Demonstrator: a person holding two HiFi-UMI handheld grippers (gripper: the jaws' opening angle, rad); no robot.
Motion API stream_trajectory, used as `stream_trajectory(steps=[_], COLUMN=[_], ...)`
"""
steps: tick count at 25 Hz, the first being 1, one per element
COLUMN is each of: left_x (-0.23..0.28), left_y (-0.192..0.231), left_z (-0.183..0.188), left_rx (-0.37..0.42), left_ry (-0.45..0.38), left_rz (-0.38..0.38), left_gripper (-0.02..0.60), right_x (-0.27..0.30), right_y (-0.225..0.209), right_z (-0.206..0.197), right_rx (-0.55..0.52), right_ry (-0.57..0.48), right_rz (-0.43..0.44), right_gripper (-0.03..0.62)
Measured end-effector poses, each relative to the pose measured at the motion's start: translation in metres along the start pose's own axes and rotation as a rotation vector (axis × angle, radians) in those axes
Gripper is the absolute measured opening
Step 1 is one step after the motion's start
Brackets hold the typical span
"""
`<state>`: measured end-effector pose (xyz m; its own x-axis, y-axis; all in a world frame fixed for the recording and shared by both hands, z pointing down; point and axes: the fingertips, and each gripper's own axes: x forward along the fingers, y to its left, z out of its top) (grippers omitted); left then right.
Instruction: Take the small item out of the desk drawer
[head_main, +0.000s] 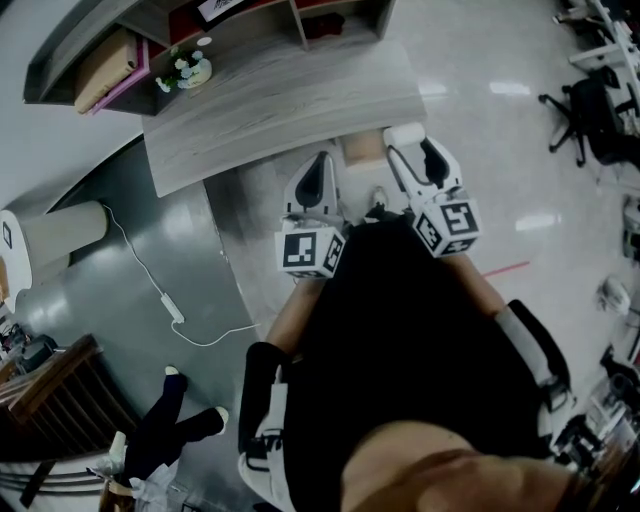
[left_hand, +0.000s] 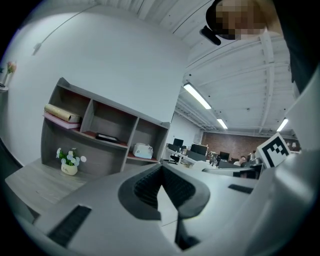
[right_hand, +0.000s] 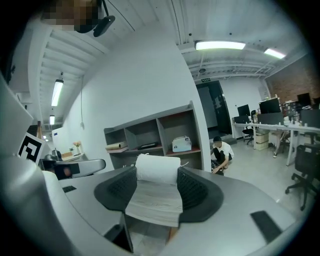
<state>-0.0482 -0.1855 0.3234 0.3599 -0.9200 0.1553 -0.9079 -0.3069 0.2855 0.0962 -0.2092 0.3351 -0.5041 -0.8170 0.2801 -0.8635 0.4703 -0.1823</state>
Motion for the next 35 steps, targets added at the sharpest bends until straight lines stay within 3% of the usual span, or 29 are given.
stream_trajectory(steps=[35], left_x=[0.0], left_y=[0.001], left_z=[-0.007], left_rx=[0.017], left_ry=[0.003], left_rz=[0.021], left_gripper=[-0.002], right_x=[-0.002], right_y=[0.017], right_z=[-0.011], right_rx=[-0.044], right_ry=[0.01], right_rz=[0.064], right_gripper=[0.253])
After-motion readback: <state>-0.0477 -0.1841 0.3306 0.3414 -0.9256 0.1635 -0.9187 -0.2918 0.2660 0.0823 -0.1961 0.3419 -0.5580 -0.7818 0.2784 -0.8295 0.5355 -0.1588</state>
